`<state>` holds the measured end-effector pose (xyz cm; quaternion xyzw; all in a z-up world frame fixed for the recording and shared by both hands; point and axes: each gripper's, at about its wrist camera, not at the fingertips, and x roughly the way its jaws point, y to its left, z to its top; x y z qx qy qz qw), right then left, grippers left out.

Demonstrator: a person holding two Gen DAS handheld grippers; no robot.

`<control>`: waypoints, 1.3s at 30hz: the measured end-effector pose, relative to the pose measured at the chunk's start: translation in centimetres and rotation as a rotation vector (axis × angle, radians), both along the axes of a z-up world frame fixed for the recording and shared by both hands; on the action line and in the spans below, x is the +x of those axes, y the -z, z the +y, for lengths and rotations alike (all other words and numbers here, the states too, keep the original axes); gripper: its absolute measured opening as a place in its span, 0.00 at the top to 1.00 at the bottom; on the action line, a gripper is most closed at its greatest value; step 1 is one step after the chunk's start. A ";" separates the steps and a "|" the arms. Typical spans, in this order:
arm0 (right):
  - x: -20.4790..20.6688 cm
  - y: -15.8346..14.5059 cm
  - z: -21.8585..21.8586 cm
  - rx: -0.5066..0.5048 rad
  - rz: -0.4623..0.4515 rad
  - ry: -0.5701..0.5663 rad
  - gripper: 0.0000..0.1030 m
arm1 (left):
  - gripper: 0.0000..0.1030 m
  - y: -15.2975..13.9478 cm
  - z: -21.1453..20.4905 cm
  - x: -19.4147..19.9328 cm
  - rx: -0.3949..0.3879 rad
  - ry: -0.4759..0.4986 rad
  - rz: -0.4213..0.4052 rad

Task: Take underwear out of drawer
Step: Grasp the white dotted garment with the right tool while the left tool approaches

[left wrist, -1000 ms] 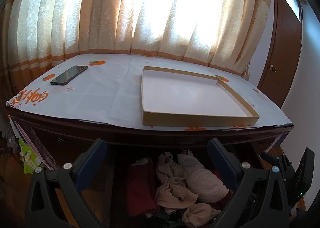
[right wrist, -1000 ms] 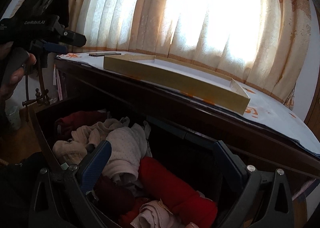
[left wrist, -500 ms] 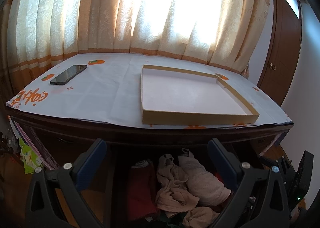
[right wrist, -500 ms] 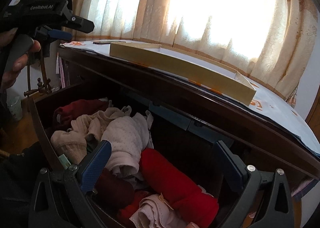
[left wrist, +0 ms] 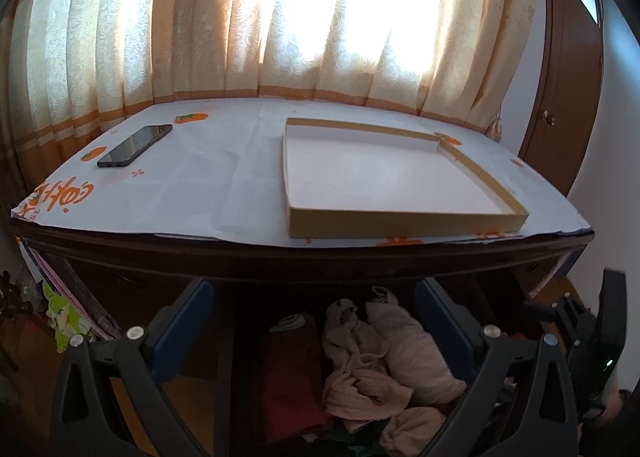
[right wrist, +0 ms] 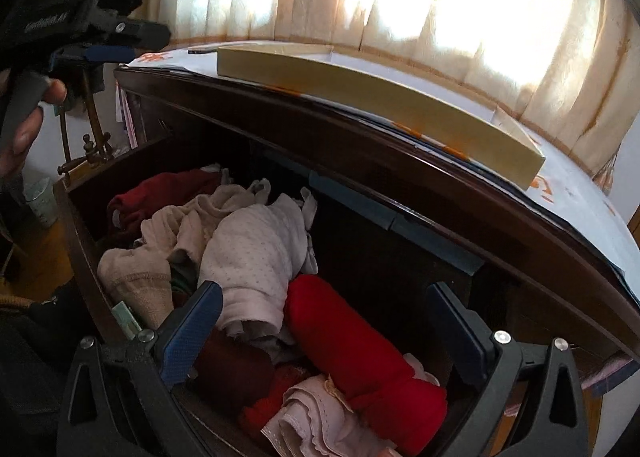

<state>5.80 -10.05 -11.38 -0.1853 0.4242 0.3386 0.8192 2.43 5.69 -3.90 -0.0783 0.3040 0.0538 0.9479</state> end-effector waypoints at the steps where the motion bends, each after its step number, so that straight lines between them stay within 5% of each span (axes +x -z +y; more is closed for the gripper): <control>1: 0.1 -0.1 0.1 -0.002 0.003 -0.001 0.01 | 0.00 0.2 0.1 0.1 -0.002 0.000 0.007; 11: 1.6 -1.1 2.5 0.031 0.097 -0.008 0.01 | 0.00 2.2 0.1 1.3 0.004 0.026 0.085; 25: 4.4 2.4 5.9 -0.061 0.297 0.010 0.01 | 0.00 3.1 0.9 1.8 -0.004 0.006 0.114; 31: 4.7 3.8 7.1 -0.092 0.373 -0.012 0.19 | 0.00 3.3 1.0 1.9 -0.006 0.007 0.120; 39: 4.7 5.4 8.1 -0.121 0.451 -0.037 0.30 | 0.00 3.7 1.1 2.1 -0.013 0.009 0.130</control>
